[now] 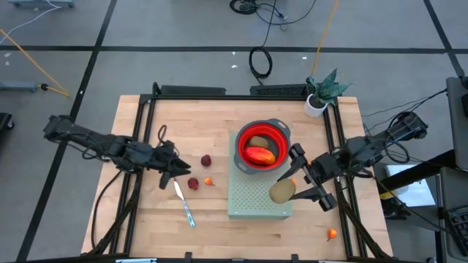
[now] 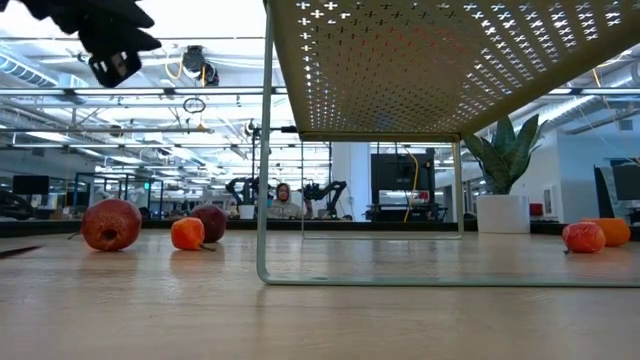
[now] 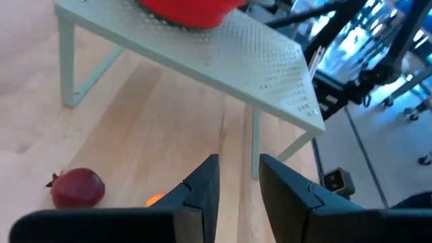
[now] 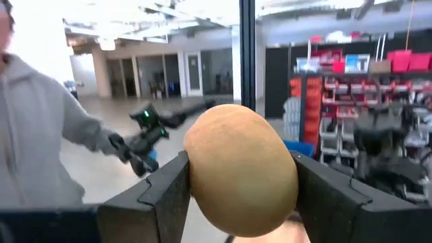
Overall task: Pick & Place Fruit
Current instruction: Put the kiwi into the red strainer bowl on the shelf
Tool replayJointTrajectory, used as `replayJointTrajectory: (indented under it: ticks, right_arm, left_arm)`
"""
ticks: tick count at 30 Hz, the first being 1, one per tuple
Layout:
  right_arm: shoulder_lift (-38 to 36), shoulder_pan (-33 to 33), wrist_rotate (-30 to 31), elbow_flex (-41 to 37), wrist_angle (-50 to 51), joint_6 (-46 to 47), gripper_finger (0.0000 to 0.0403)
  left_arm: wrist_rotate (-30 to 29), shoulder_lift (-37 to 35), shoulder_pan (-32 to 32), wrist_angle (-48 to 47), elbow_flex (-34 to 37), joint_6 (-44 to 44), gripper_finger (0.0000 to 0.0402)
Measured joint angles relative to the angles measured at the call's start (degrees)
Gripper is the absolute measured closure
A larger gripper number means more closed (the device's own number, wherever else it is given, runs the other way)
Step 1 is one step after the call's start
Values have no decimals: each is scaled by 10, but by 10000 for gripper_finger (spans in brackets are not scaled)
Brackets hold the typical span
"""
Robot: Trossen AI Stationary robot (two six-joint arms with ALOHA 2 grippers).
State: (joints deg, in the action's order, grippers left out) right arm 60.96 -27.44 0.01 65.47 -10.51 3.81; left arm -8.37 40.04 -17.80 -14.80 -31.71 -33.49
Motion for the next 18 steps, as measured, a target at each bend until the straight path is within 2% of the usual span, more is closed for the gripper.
replayJointTrajectory:
  ticks: [10, 18]
  right_arm:
    - [51, 5, 15, 0, -197, -25, 187]
    - [72, 5, 13, 0, -251, -49, 186]
  left_arm:
    - [-7, -128, 0, 14, 87, 4, 300]
    - [-8, -178, 0, 17, 124, 4, 300]
